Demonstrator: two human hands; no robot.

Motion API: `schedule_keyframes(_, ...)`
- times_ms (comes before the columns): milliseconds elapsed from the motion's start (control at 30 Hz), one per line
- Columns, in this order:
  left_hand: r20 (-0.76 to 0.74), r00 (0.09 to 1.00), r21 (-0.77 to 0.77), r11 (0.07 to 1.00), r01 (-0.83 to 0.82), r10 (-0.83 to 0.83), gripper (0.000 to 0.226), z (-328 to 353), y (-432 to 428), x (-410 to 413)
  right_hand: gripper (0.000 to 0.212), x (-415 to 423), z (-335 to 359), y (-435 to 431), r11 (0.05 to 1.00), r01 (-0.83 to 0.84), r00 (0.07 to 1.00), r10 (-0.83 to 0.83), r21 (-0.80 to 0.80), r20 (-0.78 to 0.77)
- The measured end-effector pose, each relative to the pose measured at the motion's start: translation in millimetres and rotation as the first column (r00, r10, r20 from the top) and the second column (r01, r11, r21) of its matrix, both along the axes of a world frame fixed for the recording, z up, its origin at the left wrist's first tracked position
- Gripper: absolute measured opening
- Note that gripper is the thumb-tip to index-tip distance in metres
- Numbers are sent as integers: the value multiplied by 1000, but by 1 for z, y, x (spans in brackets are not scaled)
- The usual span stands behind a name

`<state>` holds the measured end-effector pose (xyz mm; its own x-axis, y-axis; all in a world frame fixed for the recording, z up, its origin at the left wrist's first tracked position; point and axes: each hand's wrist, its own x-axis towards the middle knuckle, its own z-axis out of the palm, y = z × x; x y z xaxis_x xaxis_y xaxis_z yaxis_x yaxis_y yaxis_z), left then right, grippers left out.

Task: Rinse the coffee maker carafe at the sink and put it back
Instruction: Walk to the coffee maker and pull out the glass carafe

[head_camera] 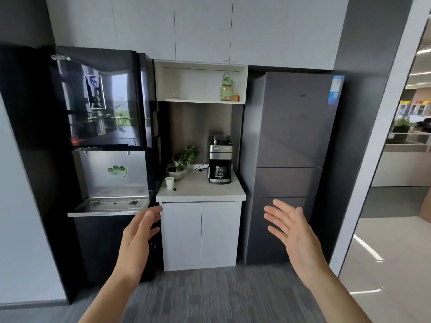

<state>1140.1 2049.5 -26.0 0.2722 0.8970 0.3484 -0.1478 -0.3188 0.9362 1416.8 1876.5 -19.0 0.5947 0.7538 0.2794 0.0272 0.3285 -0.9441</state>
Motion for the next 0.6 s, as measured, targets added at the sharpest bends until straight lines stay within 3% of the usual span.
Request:
schedule_keyframes(233, -9, 1000, -14, 1000, 24, -24, 36, -19, 151, 120, 103, 113, -26, 156, 999, -4, 999, 7, 45, -53)
schedule_keyframes(600, -13, 1000, 11, 1000, 17, -17, 46, -5, 393, 293, 104, 293, -2, 396, 1000, 9, 1000, -9, -8, -8)
